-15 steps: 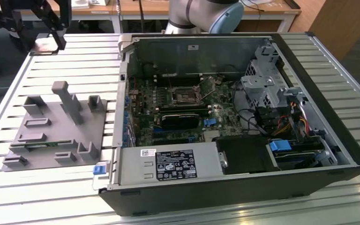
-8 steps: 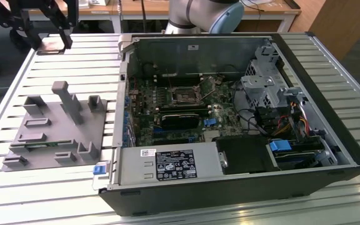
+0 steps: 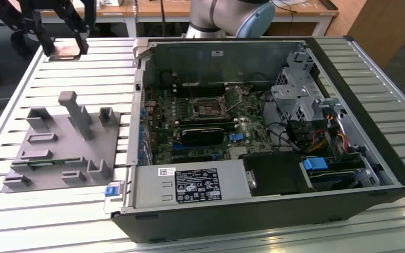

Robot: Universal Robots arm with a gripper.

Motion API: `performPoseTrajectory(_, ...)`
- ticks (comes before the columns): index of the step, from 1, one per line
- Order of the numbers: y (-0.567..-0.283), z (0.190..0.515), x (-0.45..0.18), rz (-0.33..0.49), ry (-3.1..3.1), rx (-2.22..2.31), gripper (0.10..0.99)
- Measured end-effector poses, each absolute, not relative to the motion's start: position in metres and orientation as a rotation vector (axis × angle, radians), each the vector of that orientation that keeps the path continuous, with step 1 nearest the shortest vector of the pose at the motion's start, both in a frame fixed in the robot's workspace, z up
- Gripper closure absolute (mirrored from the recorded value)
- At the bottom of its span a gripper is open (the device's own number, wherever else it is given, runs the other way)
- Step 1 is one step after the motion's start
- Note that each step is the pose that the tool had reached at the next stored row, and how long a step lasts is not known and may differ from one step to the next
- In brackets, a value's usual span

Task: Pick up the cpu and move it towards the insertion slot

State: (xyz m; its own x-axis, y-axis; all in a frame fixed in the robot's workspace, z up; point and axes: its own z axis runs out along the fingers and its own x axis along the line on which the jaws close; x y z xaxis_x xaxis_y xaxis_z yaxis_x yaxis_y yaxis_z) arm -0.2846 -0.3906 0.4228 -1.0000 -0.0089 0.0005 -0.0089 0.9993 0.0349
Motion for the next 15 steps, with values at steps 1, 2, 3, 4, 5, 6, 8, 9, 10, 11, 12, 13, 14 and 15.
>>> performPoseTrajectory(1,-0.39,0.423,-0.283,-0.055,-3.14,0.014,0.545)
performPoseTrajectory(2,-0.39,0.423,-0.282,-0.055,-3.14,0.014,0.545)
performPoseTrajectory(3,-0.39,0.423,-0.281,-0.055,-3.14,0.014,0.545)
performPoseTrajectory(4,-0.39,0.423,-0.28,-0.055,-3.14,0.014,0.545)
performPoseTrajectory(5,-0.39,0.423,-0.279,-0.055,-3.14,0.014,0.545)
performPoseTrajectory(6,-0.39,0.423,-0.278,-0.055,-3.141,0.014,0.545)
performPoseTrajectory(8,-0.39,0.423,-0.276,-0.055,-3.14,0.014,0.545)
performPoseTrajectory(9,-0.389,0.423,-0.274,-0.055,-3.14,0.014,0.545)
performPoseTrajectory(10,-0.389,0.423,-0.273,-0.055,-3.14,0.014,0.545)
performPoseTrajectory(11,-0.389,0.423,-0.272,-0.055,-3.14,0.014,0.545)
performPoseTrajectory(12,-0.389,0.423,-0.271,-0.055,-3.14,0.014,0.545)
performPoseTrajectory(13,-0.389,0.423,-0.27,-0.055,-3.14,0.014,0.545)
performPoseTrajectory(14,-0.389,0.423,-0.268,-0.055,-3.14,0.014,0.545)
performPoseTrajectory(15,-0.388,0.423,-0.267,-0.055,-3.14,0.014,0.545)
